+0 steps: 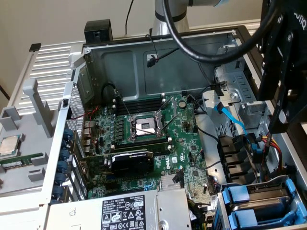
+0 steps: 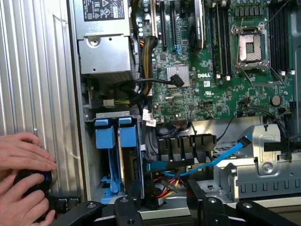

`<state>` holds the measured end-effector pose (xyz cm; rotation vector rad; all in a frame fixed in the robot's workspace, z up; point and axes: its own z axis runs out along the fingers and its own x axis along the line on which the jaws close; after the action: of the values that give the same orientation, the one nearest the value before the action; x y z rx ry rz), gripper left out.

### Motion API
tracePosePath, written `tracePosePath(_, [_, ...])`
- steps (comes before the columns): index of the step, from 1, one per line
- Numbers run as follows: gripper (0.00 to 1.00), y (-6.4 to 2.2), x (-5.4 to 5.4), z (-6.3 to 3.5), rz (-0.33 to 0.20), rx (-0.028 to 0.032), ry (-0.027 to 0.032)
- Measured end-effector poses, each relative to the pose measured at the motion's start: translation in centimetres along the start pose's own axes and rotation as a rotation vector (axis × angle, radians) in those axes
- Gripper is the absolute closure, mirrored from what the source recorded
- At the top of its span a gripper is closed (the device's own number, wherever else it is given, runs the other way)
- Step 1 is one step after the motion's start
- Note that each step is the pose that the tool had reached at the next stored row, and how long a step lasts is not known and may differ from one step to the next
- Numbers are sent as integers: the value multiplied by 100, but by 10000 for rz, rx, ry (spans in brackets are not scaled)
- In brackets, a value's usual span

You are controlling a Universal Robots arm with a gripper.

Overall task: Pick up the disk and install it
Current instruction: 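Insert the first disk wire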

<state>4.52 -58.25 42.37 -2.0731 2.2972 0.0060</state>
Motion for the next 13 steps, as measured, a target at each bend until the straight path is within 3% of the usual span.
tracePosePath(9, [49, -54, -6, 19, 327, -17, 9])
tracePosePath(13, [49, -55, -4, 50, 827, -7, -43])
